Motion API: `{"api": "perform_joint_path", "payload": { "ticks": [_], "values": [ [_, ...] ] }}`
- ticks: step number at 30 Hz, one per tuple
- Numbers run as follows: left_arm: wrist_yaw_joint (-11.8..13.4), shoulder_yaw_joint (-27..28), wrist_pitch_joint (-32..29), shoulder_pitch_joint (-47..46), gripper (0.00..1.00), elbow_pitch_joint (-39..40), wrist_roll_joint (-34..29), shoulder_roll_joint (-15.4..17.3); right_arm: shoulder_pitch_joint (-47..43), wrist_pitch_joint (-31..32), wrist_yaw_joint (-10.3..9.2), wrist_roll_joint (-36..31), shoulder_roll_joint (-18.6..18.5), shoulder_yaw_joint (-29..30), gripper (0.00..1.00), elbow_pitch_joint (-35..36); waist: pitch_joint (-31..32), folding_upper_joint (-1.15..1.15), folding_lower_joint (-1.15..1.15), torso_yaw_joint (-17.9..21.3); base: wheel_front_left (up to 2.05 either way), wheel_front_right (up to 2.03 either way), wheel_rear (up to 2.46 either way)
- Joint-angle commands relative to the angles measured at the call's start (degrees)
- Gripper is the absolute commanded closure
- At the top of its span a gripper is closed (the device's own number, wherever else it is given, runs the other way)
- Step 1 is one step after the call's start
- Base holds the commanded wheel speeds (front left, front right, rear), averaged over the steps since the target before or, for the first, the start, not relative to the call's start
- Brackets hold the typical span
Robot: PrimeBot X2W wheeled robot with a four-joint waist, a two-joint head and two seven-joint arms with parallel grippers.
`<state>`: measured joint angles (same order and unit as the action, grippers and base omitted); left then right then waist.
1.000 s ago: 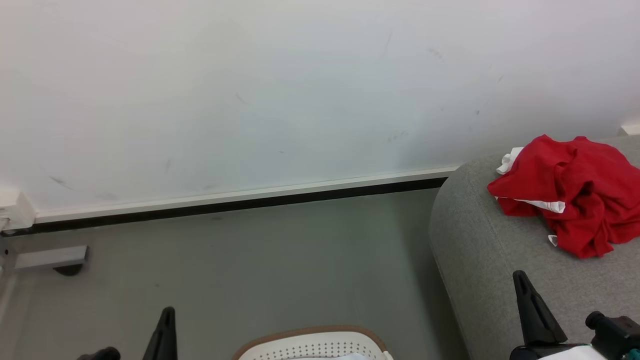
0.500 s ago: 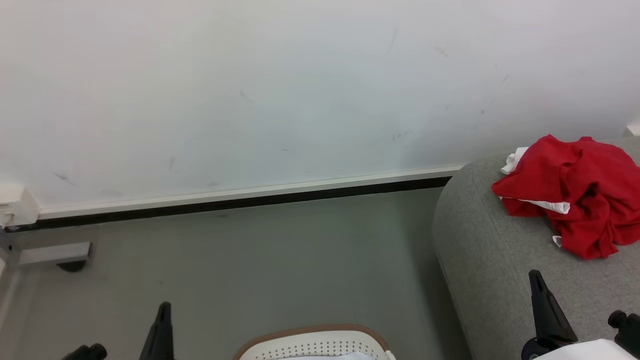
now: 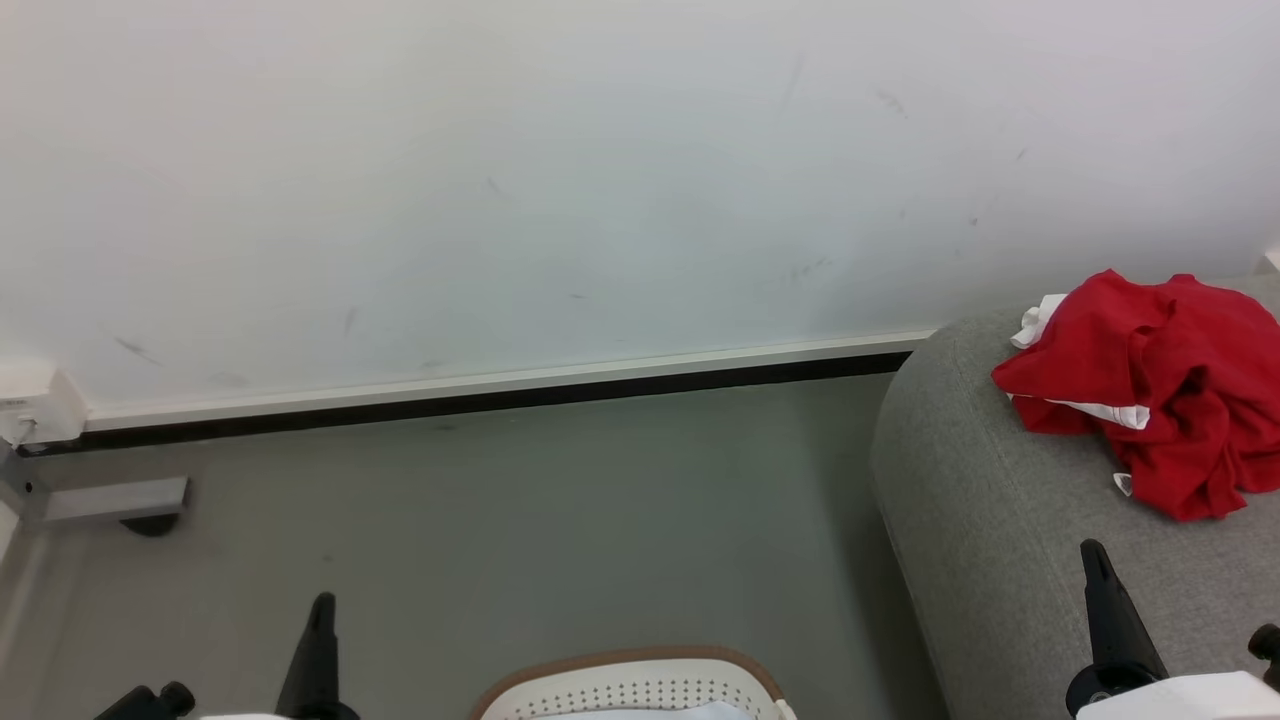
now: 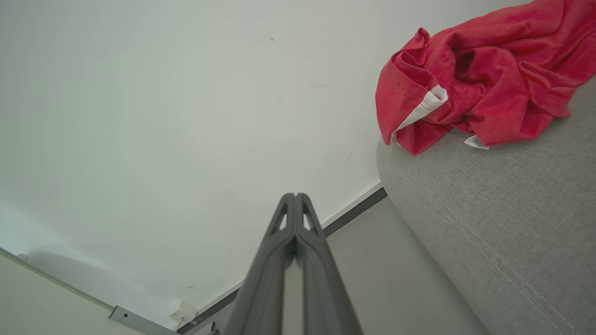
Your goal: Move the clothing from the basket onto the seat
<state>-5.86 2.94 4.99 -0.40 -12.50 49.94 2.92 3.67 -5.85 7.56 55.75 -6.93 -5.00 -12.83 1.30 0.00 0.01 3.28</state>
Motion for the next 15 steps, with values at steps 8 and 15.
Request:
{"api": "perform_joint_path", "payload": {
  "ticks": [8,15],
  "values": [
    [-0.4,0.7,-1.6,-2.1,1.00,0.3,6.3,0.3,1.8,1.6,-0.05,5.6,0.3,1.7,1.00,0.3,-0.1,0.00,-0.01,-0.3,0.00,0.00,0.00],
    [-0.6,1.1,-2.9,-2.6,1.00,0.0,10.8,0.2,1.9,2.8,-0.06,9.6,0.6,2.8,1.00,0.1,-0.3,0.00,-0.01,-0.6,0.00,0.00,0.00]
  ]
}}
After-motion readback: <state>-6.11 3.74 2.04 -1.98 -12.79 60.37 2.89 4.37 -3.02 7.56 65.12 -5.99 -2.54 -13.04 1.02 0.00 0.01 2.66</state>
